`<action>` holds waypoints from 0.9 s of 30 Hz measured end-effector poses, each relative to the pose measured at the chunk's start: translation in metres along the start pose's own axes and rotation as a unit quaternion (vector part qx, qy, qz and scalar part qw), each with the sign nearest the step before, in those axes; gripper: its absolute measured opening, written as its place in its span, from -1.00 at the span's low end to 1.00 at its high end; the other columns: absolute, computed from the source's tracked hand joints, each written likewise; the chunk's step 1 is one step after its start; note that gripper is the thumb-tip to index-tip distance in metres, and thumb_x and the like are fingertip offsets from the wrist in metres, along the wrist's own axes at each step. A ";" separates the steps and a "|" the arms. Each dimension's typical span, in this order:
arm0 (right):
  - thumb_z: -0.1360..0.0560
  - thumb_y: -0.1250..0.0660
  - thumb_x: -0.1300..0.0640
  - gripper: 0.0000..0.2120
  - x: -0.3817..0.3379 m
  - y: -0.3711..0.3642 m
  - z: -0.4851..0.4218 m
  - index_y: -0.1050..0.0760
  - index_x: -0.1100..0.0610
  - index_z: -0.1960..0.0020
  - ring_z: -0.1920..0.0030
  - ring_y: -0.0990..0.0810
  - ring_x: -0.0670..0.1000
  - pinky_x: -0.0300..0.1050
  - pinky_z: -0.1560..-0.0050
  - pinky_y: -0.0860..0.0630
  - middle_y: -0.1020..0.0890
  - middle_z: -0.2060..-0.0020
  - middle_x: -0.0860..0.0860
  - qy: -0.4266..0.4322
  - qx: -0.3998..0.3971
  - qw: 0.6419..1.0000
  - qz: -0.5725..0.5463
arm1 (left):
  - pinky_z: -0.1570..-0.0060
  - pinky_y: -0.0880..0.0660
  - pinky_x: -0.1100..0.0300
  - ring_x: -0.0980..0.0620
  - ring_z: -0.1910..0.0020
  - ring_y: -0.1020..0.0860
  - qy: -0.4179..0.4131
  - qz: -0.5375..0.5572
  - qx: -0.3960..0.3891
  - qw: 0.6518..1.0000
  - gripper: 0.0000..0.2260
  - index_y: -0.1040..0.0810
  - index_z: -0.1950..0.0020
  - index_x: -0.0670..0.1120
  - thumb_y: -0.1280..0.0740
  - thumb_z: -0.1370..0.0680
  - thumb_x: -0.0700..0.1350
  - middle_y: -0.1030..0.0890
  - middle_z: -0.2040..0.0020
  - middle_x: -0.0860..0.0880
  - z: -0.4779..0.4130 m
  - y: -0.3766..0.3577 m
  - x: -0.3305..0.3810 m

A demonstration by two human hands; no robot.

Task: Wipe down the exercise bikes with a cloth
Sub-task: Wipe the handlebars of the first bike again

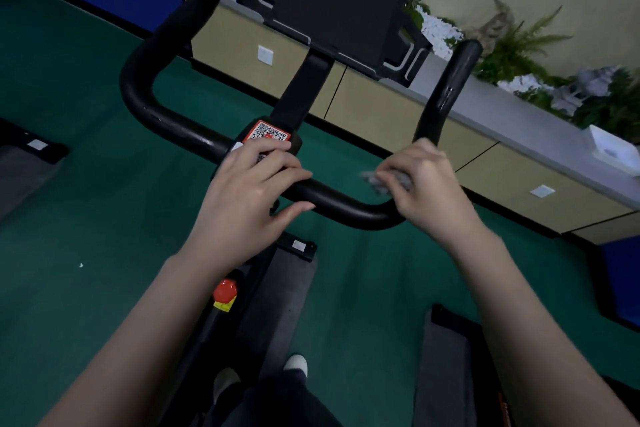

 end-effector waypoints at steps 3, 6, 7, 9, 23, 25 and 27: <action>-0.50 -0.36 0.24 -0.92 0.006 0.020 0.029 -0.63 0.21 0.10 0.06 -0.48 0.11 0.02 0.05 -0.40 -0.64 0.19 0.04 -0.040 0.198 0.978 -0.048 | -0.20 -0.28 0.10 0.00 -0.26 -0.39 0.004 -0.001 -0.002 1.000 -0.68 -0.60 -0.12 -0.04 -0.36 -0.47 0.11 -0.58 -0.06 0.09 0.000 0.000 0.000; -0.48 -0.37 0.30 -0.94 -0.004 0.011 0.066 -0.63 0.24 0.10 0.07 -0.51 0.16 -0.02 0.01 -0.42 -0.66 0.15 0.05 -0.067 0.326 0.935 -0.126 | -0.21 -0.31 0.07 -0.01 -0.26 -0.40 0.003 -0.005 -0.007 1.000 -0.68 -0.60 -0.12 -0.04 -0.36 -0.47 0.11 -0.58 -0.06 0.08 -0.001 0.000 0.001; -0.48 -0.36 0.32 -0.93 -0.007 0.006 0.077 -0.62 0.26 0.08 0.06 -0.51 0.18 -0.08 -0.05 -0.40 -0.65 0.13 0.07 -0.075 0.357 0.919 -0.147 | -0.21 -0.32 0.06 -0.02 -0.26 -0.40 0.002 -0.006 -0.007 1.000 -0.68 -0.61 -0.12 -0.05 -0.37 -0.47 0.11 -0.59 -0.06 0.07 -0.001 0.000 0.001; -0.49 -0.33 0.35 -0.91 -0.005 0.000 0.091 -0.61 0.30 0.05 0.03 -0.50 0.19 -0.18 -0.14 -0.36 -0.63 0.09 0.12 -0.108 0.412 0.887 -0.176 | -0.21 -0.31 0.07 -0.03 -0.26 -0.41 0.001 -0.009 -0.005 1.000 -0.68 -0.61 -0.11 -0.06 -0.37 -0.47 0.10 -0.59 -0.06 0.07 -0.001 0.000 0.002; -0.63 -0.13 0.14 -0.74 0.009 -0.073 0.127 -0.32 0.00 -0.31 -0.18 -0.50 -0.24 -0.39 -0.12 -0.42 -0.50 -0.21 -0.13 -0.384 0.507 0.603 -0.482 | -0.20 -0.36 0.00 -0.09 -0.23 -0.44 -0.005 -0.022 -0.011 1.000 -0.67 -0.63 -0.10 -0.08 -0.34 -0.49 0.11 -0.61 -0.04 0.03 -0.003 -0.001 0.005; -0.64 -0.12 0.13 -0.72 0.016 -0.079 0.125 -0.34 0.01 -0.33 -0.19 -0.51 -0.21 -0.39 -0.12 -0.41 -0.51 -0.22 -0.12 -0.398 0.504 0.568 -0.515 | -0.20 -0.36 -0.01 -0.10 -0.22 -0.44 -0.005 -0.023 -0.012 1.000 -0.67 -0.63 -0.10 -0.09 -0.33 -0.50 0.11 -0.61 -0.04 0.02 -0.003 -0.001 0.006; -0.65 -0.11 0.13 -0.71 0.031 -0.082 0.120 -0.37 0.06 -0.34 -0.20 -0.54 -0.15 -0.36 -0.12 -0.43 -0.54 -0.22 -0.07 -0.401 0.506 0.534 -0.546 | -0.20 -0.36 -0.01 -0.11 -0.22 -0.44 -0.008 -0.026 -0.016 1.000 -0.66 -0.63 -0.10 -0.11 -0.33 -0.50 0.11 -0.61 -0.03 0.01 -0.004 -0.001 0.007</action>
Point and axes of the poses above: each hand's wrist, its own z-axis away from the middle knuckle, its own y-axis out of the back of the hand, x = y × z, the point moved 10 cm from there along -z, towards the middle knuckle
